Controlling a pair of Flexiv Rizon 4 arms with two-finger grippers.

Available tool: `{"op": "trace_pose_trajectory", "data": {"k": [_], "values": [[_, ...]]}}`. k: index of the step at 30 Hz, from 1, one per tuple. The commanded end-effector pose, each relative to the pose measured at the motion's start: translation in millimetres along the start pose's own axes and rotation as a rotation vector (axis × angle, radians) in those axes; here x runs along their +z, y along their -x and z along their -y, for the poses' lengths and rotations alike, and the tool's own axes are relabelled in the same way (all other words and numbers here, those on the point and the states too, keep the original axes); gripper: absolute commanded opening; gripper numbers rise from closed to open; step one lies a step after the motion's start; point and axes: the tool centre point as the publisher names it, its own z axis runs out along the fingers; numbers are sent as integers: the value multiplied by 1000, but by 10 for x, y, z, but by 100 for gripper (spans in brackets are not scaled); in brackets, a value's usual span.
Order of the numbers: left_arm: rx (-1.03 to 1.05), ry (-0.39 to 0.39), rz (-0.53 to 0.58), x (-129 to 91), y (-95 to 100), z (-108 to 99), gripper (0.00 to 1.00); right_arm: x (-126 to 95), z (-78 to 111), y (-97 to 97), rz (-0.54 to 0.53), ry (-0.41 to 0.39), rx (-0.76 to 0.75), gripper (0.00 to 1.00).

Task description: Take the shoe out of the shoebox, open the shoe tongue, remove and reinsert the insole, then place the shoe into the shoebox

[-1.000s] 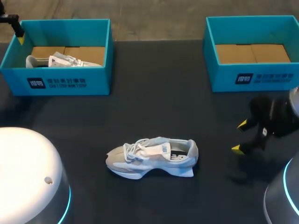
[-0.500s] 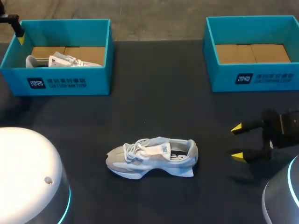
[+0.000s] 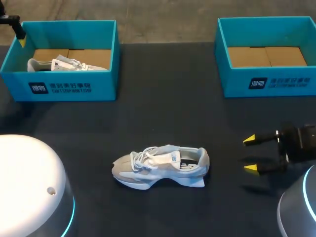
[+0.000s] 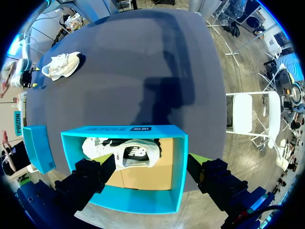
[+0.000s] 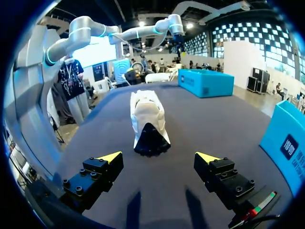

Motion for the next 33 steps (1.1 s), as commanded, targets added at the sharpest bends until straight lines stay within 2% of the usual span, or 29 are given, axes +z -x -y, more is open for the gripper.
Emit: {"op": "trace_pose_trajectory", "data": {"k": [1, 11, 14, 25, 33], "values": [[0, 2, -2, -2, 0, 13, 100, 137, 29, 113, -30, 6, 7, 100], [0, 2, -2, -2, 0, 13, 100, 417, 128, 188, -91, 70, 13, 100], [0, 2, -2, -2, 0, 13, 100, 492, 119, 191, -100, 66, 16, 100], [0, 2, -2, -2, 0, 13, 100, 691, 90, 85, -118, 106, -60, 100], [0, 2, -2, -2, 0, 13, 100, 767, 48, -32, -80, 117, -77, 100]]}}
